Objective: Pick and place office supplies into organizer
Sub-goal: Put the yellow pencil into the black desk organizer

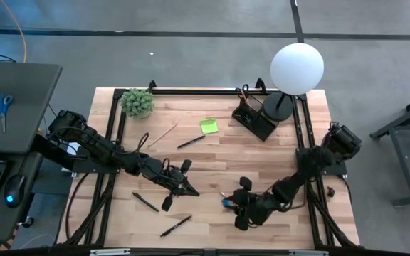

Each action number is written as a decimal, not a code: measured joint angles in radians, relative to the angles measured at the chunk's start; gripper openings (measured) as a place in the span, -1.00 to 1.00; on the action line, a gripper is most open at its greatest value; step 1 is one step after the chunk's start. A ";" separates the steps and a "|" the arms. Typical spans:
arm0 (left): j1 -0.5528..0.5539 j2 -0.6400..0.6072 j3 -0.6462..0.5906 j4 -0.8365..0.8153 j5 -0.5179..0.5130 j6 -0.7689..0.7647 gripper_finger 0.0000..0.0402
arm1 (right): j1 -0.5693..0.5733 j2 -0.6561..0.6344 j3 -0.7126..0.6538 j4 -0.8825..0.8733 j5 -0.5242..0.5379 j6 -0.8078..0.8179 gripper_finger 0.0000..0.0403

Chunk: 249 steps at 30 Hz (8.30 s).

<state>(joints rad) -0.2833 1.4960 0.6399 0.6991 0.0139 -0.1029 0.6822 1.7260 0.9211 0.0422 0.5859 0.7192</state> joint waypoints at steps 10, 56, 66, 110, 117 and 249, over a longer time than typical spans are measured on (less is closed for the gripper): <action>0.000 0.000 0.000 -0.022 0.000 0.000 -1.00 | 0.065 0.135 0.000 -0.069 0.087 0.136 -0.43; 0.001 0.000 0.000 -0.039 -0.007 0.010 -1.00 | 0.079 0.151 -0.006 -0.309 0.194 0.271 -0.97; 0.002 0.013 0.000 -0.038 -0.113 0.051 -1.00 | 0.183 -0.070 -0.002 -0.351 0.451 0.232 -0.97; 0.023 -0.066 0.000 -0.230 -0.061 -0.018 -1.00 | 0.031 0.312 0.093 0.303 -0.007 -0.123 -0.39; -0.015 -0.069 0.000 -0.231 -0.063 0.002 -1.00 | 0.063 0.387 0.268 0.104 -0.022 -0.152 -0.39; 0.016 0.342 0.206 0.446 -0.241 -0.050 -0.17 | 0.324 -0.110 0.068 -0.324 0.898 0.095 -0.94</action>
<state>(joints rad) -0.2677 1.8381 0.8455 1.1454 -0.2273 -0.1525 1.0063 1.6165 0.9890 -0.2820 1.4836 0.8145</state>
